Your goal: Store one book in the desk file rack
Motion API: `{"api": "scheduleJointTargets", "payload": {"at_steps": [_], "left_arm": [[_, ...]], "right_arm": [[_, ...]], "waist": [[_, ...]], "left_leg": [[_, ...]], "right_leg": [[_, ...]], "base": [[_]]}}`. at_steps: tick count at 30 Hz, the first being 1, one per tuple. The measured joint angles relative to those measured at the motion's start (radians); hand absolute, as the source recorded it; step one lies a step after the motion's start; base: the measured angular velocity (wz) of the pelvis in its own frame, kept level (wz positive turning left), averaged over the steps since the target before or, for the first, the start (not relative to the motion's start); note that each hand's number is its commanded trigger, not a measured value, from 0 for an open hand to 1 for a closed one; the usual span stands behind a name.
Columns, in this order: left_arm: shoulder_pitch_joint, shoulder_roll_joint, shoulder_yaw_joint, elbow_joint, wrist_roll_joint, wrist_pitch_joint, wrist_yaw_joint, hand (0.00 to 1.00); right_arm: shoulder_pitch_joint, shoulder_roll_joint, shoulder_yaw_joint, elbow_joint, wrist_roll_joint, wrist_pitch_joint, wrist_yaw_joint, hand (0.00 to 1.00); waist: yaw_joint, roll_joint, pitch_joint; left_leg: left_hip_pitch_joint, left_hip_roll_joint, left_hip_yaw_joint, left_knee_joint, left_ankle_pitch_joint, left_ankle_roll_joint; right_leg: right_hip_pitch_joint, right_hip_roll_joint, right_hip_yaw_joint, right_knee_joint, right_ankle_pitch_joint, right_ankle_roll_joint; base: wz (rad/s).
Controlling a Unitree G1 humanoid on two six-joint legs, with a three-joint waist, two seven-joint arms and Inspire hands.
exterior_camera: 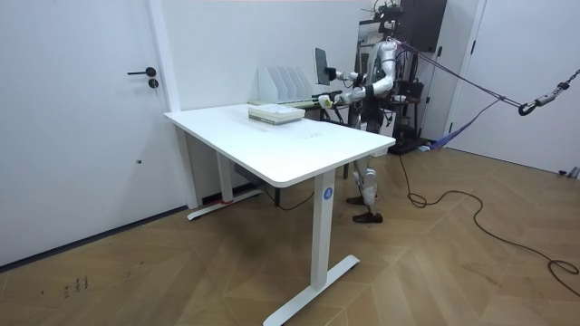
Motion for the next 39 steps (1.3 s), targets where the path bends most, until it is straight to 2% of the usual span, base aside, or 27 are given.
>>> {"api": "scheduleJointTargets", "payload": {"at_steps": [3, 6, 8, 10, 12, 13, 15, 18, 21, 26, 30, 34, 39], "left_arm": [[0.016, -0.044, -0.006, 0.048, 0.015, -0.008, 0.023, 0.00], [0.021, -0.066, -0.020, 0.157, 0.082, -0.030, 0.063, 0.00], [0.041, -0.082, -0.030, 0.190, 0.127, -0.034, 0.092, 0.00], [0.047, -0.109, -0.046, 0.252, 0.173, -0.038, 0.115, 0.00], [0.053, -0.131, -0.053, 0.287, 0.206, -0.050, 0.134, 0.00], [0.055, -0.141, -0.059, 0.328, 0.209, -0.067, 0.140, 0.00], [0.059, -0.147, -0.069, 0.398, 0.209, -0.087, 0.155, 0.00], [0.073, -0.150, -0.069, 0.463, 0.222, -0.096, 0.184, 0.00], [0.077, -0.162, -0.067, 0.545, 0.226, -0.136, 0.214, 0.00], [0.093, -0.172, -0.066, 0.648, 0.245, -0.152, 0.250, 0.00], [0.093, -0.174, -0.069, 0.729, 0.244, -0.160, 0.292, 0.00], [0.098, -0.176, -0.070, 0.756, 0.243, -0.167, 0.318, 0.00], [0.098, -0.183, -0.064, 0.766, 0.243, -0.167, 0.332, 0.00]], "right_arm": [[-0.003, 0.001, -0.015, -0.051, -0.017, -0.001, -0.098, 1.00], [-0.030, 0.004, -0.018, -0.096, -0.090, -0.016, -0.206, 1.00], [-0.042, 0.006, -0.021, -0.112, -0.121, -0.034, -0.266, 1.00], [-0.081, 0.041, -0.024, -0.112, -0.190, -0.048, -0.343, 1.00], [-0.108, 0.056, -0.027, -0.112, -0.267, -0.050, -0.401, 1.00], [-0.126, 0.057, -0.029, -0.112, -0.309, -0.052, -0.439, 1.00], [-0.149, 0.060, -0.029, -0.112, -0.363, -0.067, -0.509, 1.00], [-0.195, 0.066, -0.028, -0.112, -0.451, -0.105, -0.644, 1.00], [-0.235, 0.066, -0.028, -0.108, -0.559, -0.134, -0.780, 1.00], [-0.303, 0.067, -0.031, -0.098, -0.647, -0.152, -0.952, 1.00], [-0.365, 0.064, -0.032, -0.007, -0.668, -0.192, -1.089, 1.00], [-0.395, 0.064, -0.032, 0.064, -0.694, -0.192, -1.191, 1.00], [-0.435, 0.063, -0.033, 0.117, -0.694, -0.193, -1.262, 1.00]], "waist": [[-0.008, 0.000, 0.0000], [-0.012, 0.001, -0.0005], [-0.016, 0.000, -0.0003], [-0.019, 0.000, 0.0000], [-0.025, -0.001, -0.0001], [-0.020, -0.001, 0.0000], [-0.019, -0.001, -0.0002], [-0.015, -0.002, -0.0013], [0.007, -0.002, -0.0018], [0.010, -0.008, -0.0046], [0.021, -0.019, -0.0078], [0.034, -0.020, -0.0084], [0.038, -0.018, -0.0092]], "left_leg": [[-0.008, 0.000, -0.005, -0.002, 0.000, 0.000], [-0.007, -0.001, 0.001, -0.002, 0.000, 0.000], [-0.006, -0.002, 0.003, -0.002, 0.000, 0.000], [-0.006, -0.002, 0.006, -0.002, 0.000, 0.000], [-0.006, -0.002, 0.009, -0.002, 0.000, 0.000], [-0.005, -0.002, 0.009, -0.002, 0.000, 0.000], [-0.007, -0.002, 0.009, -0.002, 0.000, 0.000], [-0.023, -0.001, 0.008, 0.001, 0.000, 0.000], [-0.021, -0.001, 0.009, -0.001, 0.001, -0.001], [-0.028, -0.001, 0.005, -0.001, 0.001, -0.001], [-0.029, -0.001, -0.009, 0.000, 0.001, -0.001], [-0.038, -0.001, -0.018, 0.003, 0.001, -0.001], [-0.045, -0.004, -0.039, 0.003, 0.002, -0.003]], "right_leg": [[0.000, 0.000, -0.003, 0.001, 0.002, 0.001], [0.000, 0.004, 0.004, -0.001, 0.002, 0.001], [0.000, 0.005, 0.006, -0.001, 0.002, 0.001], [0.000, 0.005, 0.005, -0.003, 0.002, 0.001], [-0.002, 0.005, 0.008, -0.003, 0.002, 0.001], [-0.001, 0.005, 0.007, -0.004, 0.002, 0.001], [-0.006, 0.006, 0.007, -0.009, 0.002, 0.000], [-0.016, 0.008, 0.008, -0.014, 0.005, -0.001], [-0.016, 0.011, 0.014, -0.008, 0.006, -0.001], [-0.016, 0.010, 0.008, -0.015, 0.006, -0.001], [-0.012, 0.010, -0.005, -0.015, 0.007, -0.001], [-0.013, 0.008, -0.019, -0.017, 0.008, -0.003], [-0.013, 0.004, -0.039, -0.017, 0.008, -0.003]], "base": [[0.05], [-0.05], [-0.02], [-0.04], [-0.02], [0.00], [0.00], [0.00], [-0.02], [0.04], [0.08], [0.09], [0.11]]}}
